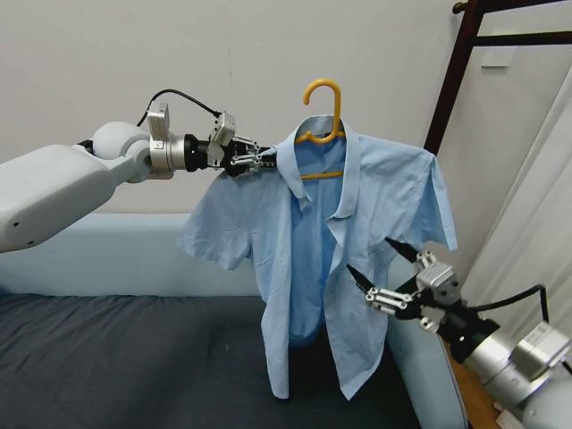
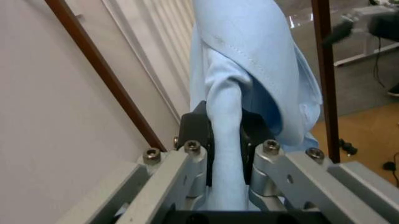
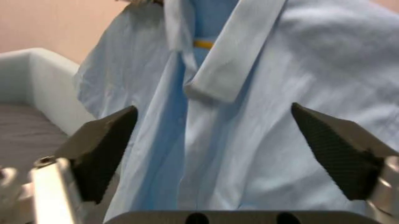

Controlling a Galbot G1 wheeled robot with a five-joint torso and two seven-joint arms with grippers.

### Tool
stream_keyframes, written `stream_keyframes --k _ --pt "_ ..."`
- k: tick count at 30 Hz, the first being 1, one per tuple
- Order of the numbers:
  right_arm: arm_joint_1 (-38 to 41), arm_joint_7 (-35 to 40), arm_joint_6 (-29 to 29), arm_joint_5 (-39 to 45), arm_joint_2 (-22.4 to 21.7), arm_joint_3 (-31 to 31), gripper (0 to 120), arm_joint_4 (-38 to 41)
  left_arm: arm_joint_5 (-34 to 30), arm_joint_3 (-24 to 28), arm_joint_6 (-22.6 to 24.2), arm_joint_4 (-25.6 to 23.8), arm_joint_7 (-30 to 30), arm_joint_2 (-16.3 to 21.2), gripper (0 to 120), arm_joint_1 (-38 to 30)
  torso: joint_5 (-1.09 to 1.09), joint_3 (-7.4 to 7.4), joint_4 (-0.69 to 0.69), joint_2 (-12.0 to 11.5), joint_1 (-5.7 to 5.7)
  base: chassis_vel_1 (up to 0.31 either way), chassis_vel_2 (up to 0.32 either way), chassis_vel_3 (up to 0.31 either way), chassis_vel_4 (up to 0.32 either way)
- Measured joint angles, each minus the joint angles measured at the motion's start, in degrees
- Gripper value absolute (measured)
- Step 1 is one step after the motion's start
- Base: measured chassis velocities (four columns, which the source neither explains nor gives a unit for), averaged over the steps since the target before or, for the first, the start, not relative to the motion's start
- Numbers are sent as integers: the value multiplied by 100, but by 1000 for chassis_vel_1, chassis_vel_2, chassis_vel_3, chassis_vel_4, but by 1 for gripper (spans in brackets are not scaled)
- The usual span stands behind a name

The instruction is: Pick up the clothes from the sofa and hang them on the clothes hanger.

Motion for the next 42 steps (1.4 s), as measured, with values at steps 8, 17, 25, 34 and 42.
stream_keyframes --k 8,17,25,34,42 --pt "928 -817 -378 1769 -1240 1077 87 -675 364 -418 3 -181 160 -59 7 524 -2 1 0 0 0 0 0 0 0" --pt "1101 -1942 -1857 2563 -2715 1573 100 -1645 761 -958 67 -640 288 -73 7 1080 -2 1 3 0 0 0 0 0 0" --pt "1092 -2090 -2296 2855 -3189 1566 91 -1823 785 -1069 67 -644 481 -201 7 1185 -1 1 0 0 0 0 0 0 0" --pt "1064 -2236 -2502 3155 -3437 1505 55 -1812 944 -1247 -31 -662 722 -276 7 1358 -2 0 1 0 0 0 0 0 0" --pt "1056 -2282 -2558 3266 -3460 1463 29 -1724 781 -1228 -143 -566 803 -321 7 1399 -2 0 1 0 0 0 0 0 0"
